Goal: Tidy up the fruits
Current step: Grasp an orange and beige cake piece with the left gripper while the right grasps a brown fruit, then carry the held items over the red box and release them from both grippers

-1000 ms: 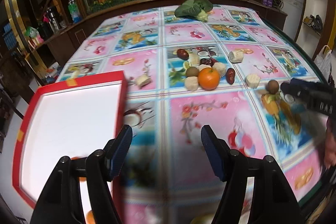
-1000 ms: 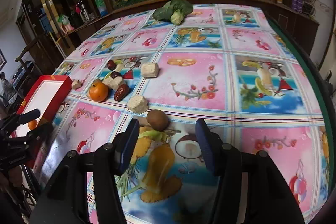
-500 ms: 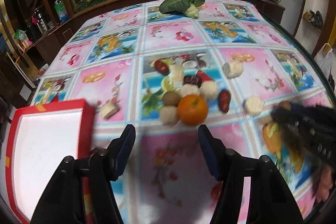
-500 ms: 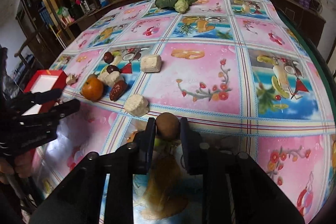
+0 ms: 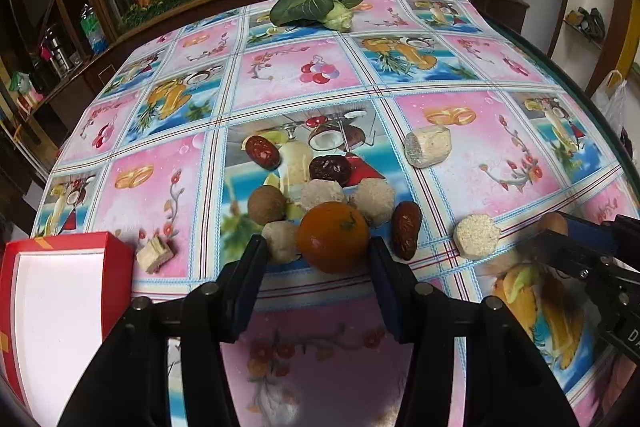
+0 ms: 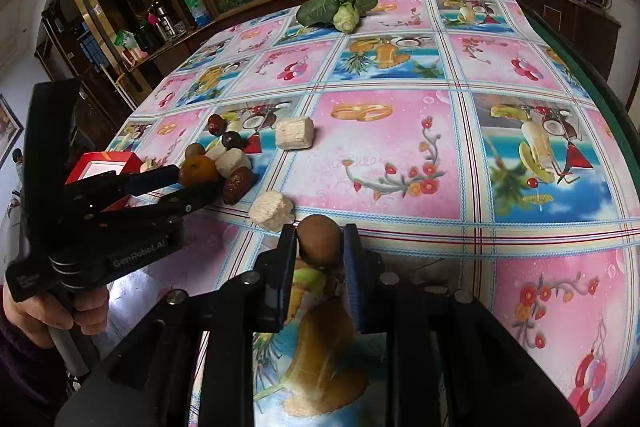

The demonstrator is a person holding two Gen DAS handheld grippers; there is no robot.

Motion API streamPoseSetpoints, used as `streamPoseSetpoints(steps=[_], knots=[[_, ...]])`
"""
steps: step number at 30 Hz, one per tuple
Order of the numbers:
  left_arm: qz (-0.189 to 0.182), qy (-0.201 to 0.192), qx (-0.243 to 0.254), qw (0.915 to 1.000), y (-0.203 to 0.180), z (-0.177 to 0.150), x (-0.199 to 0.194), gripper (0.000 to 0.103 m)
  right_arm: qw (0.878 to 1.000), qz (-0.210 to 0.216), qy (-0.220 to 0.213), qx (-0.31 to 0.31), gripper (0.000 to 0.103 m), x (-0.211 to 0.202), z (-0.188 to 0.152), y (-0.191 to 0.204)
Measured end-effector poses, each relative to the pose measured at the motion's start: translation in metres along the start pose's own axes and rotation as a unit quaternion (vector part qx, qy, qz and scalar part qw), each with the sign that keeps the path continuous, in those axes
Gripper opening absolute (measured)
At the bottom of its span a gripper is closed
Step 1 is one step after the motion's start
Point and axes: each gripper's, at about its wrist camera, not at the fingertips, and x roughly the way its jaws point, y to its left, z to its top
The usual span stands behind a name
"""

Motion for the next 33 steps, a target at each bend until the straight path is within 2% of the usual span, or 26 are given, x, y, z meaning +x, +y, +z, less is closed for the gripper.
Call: streamPoseSetpoints(steps=[4,7,13,20,25,29,33], knots=[[-0.025,0.013,-0.034,0.999,0.011,0.006,0.009,0.055,1.0,-0.001,-0.003,0.0,0.025,0.0,0.0,0.0],[-0.027,0.007,-0.033,0.9991,0.008,0.007,0.01,0.05,1.0,-0.006,-0.003,0.001,0.025,0.001,0.0,0.0],[-0.028,0.0,-0.05,0.9984,0.011,-0.002,0.0,0.048,1.0,-0.011,-0.01,0.005,0.025,0.0,0.001,-0.006],[-0.012,-0.076,-0.066,0.9948,0.029,-0.033,-0.08,0.049,0.999,-0.007,-0.034,0.017,0.025,-0.006,0.004,-0.012],[0.026,-0.104,-0.086,0.9905,0.065,-0.074,-0.129,0.049,0.999,-0.005,-0.045,0.023,0.025,-0.011,0.002,-0.008],[0.067,-0.105,-0.114,0.9857,0.096,-0.104,-0.143,0.049,0.998,0.003,-0.066,0.004,0.025,-0.018,-0.003,0.024],[0.089,-0.103,-0.148,0.9797,0.131,-0.125,-0.151,0.049,0.996,0.053,-0.069,-0.021,0.025,-0.01,-0.012,0.085]])
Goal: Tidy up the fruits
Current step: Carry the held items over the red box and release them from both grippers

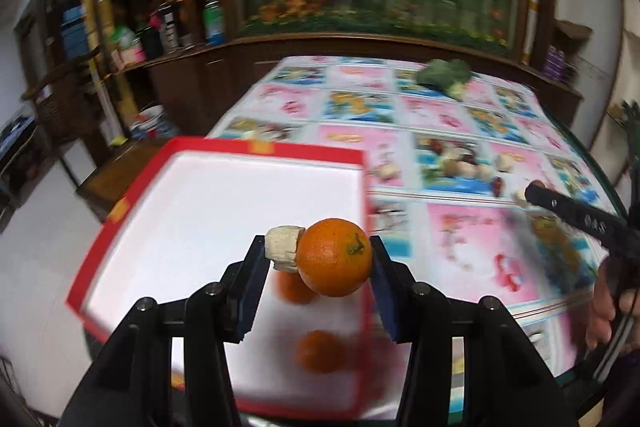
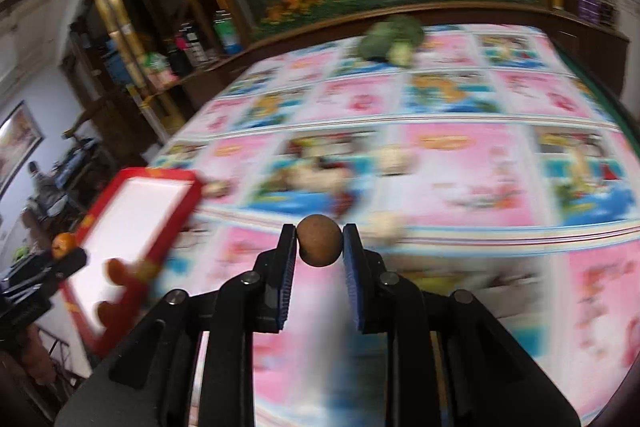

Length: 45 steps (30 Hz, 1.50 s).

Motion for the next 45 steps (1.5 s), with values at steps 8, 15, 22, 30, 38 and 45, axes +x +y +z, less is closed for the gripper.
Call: streamPoseSetpoints(steps=[8,15,22,30,38,45], knots=[[0.052,0.008,-0.051,0.9973,0.066,-0.015,0.007,0.049,0.992,0.098,0.024,-0.078,0.026,0.036,-0.009,0.132],[0.074,0.022,-0.07,0.9945,0.093,-0.024,0.026,0.049,0.984,0.107,0.05,-0.13,0.026,0.061,-0.016,0.2],[0.075,0.046,-0.085,0.9925,0.103,-0.03,0.041,0.049,0.983,0.053,0.105,-0.138,0.026,0.109,-0.003,0.209],[0.083,0.065,-0.086,0.9907,0.111,-0.038,0.05,0.049,0.975,0.03,0.162,-0.148,0.026,0.14,-0.013,0.224],[0.099,0.072,-0.093,0.9881,0.111,-0.036,0.045,0.065,0.976,0.036,0.165,-0.137,0.036,0.133,-0.008,0.217],[0.081,0.041,-0.069,0.9935,0.084,-0.024,0.024,0.066,0.988,0.048,0.07,-0.128,0.051,0.072,0.02,0.159]])
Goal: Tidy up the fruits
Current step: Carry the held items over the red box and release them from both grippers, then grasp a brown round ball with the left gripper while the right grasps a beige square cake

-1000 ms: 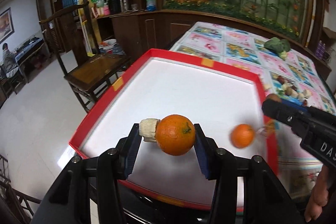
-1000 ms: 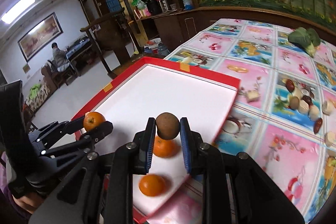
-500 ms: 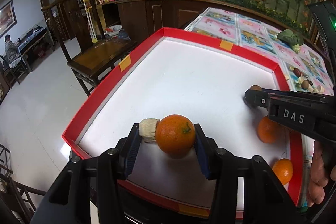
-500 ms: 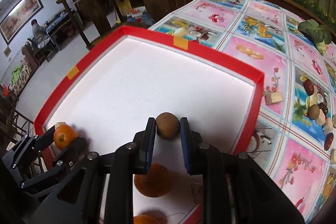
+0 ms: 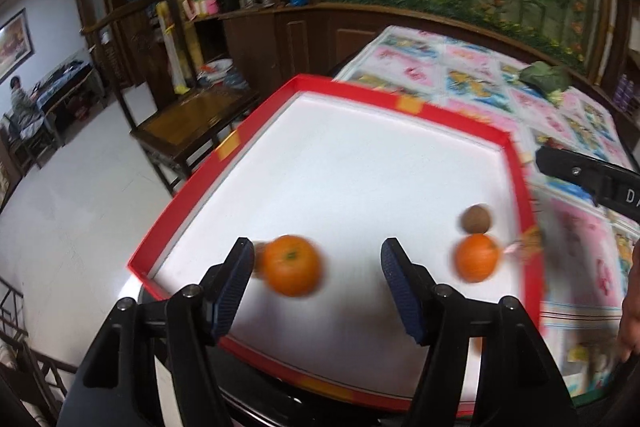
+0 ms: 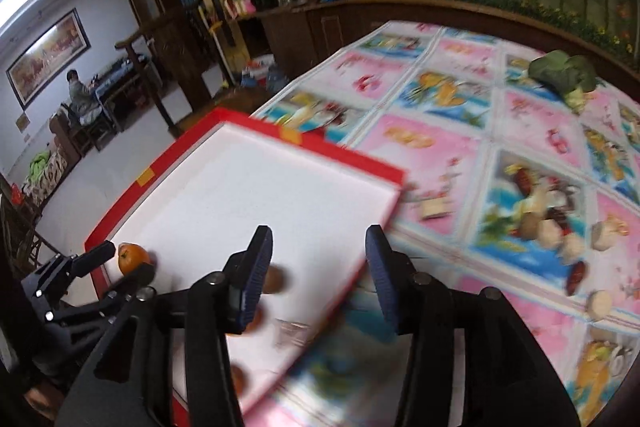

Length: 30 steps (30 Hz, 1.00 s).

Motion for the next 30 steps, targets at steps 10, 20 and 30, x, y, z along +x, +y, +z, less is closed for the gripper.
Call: streamPoseSetpoints(steps=[10,20,30], knots=[[-0.077,-0.014,0.099,0.992,-0.096,0.004,-0.023,0.069,0.995,-0.086,-0.02,0.043,0.052,-0.076,-0.047,-0.156],[-0.118,0.012,0.171,0.9781,-0.183,0.016,-0.001,0.069,0.994,-0.093,0.015,0.052,0.052,-0.062,-0.067,-0.185],[-0.13,0.041,0.207,0.9688,-0.224,0.045,0.038,0.069,0.989,-0.132,0.042,0.057,0.031,-0.04,-0.063,-0.188]])
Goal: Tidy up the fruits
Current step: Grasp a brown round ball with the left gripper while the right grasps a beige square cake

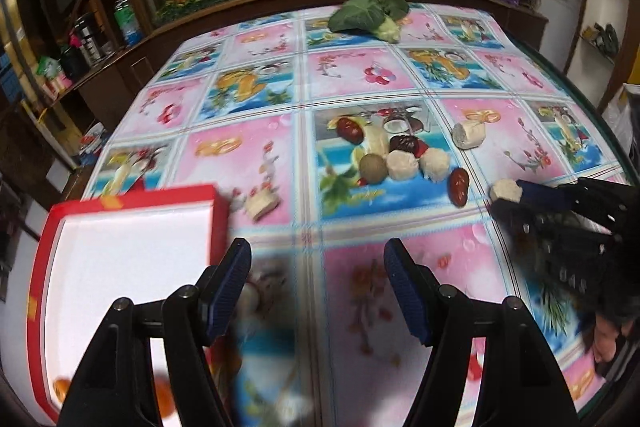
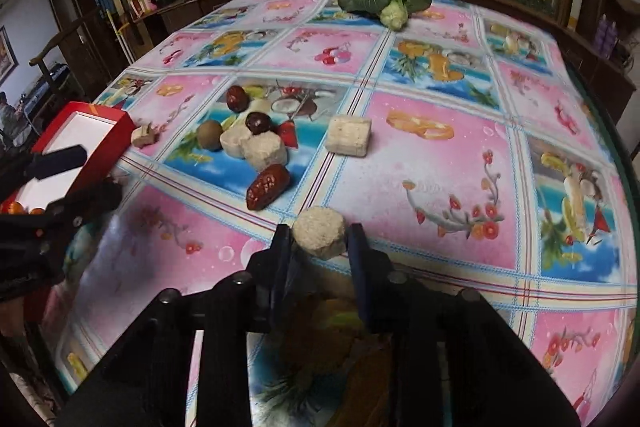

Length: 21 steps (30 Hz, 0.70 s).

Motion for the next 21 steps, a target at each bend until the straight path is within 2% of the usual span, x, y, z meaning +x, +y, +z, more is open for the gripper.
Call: streamPoseSetpoints(steps=[5,8,13,14,15,17,19,20,21], knots=[[-0.017,0.025,0.023,0.9993,-0.012,0.018,0.029,0.068,0.999,0.001,-0.005,0.033,0.03,-0.005,0.0,-0.01],[-0.015,0.036,0.025,0.9989,-0.016,0.027,0.045,0.068,0.997,0.018,-0.014,0.079,0.03,-0.012,0.001,-0.027],[-0.038,0.04,0.01,0.9984,-0.018,0.04,0.062,0.062,0.993,0.024,-0.012,0.113,0.03,-0.014,0.003,-0.039],[-0.042,0.039,0.008,0.9983,-0.018,0.042,0.064,0.059,0.993,0.025,-0.01,0.116,0.03,-0.013,0.004,-0.04],[-0.05,0.037,0.005,0.998,-0.019,0.044,0.065,0.051,0.992,0.027,-0.009,0.119,0.03,-0.012,0.004,-0.041],[-0.069,0.032,-0.002,0.9971,-0.019,0.045,0.067,0.045,0.992,0.029,-0.01,0.122,0.03,-0.013,0.004,-0.042],[-0.078,0.025,0.0,0.9966,-0.022,0.045,0.066,0.034,0.992,0.03,-0.013,0.126,0.03,-0.013,0.004,-0.044],[-0.083,0.022,0.005,0.9963,-0.024,0.044,0.065,0.024,0.991,0.031,-0.013,0.127,0.03,-0.013,0.004,-0.046],[-0.083,0.022,0.007,0.9963,-0.026,0.044,0.064,0.02,0.991,0.031,-0.013,0.129,0.03,-0.013,0.004,-0.047]])
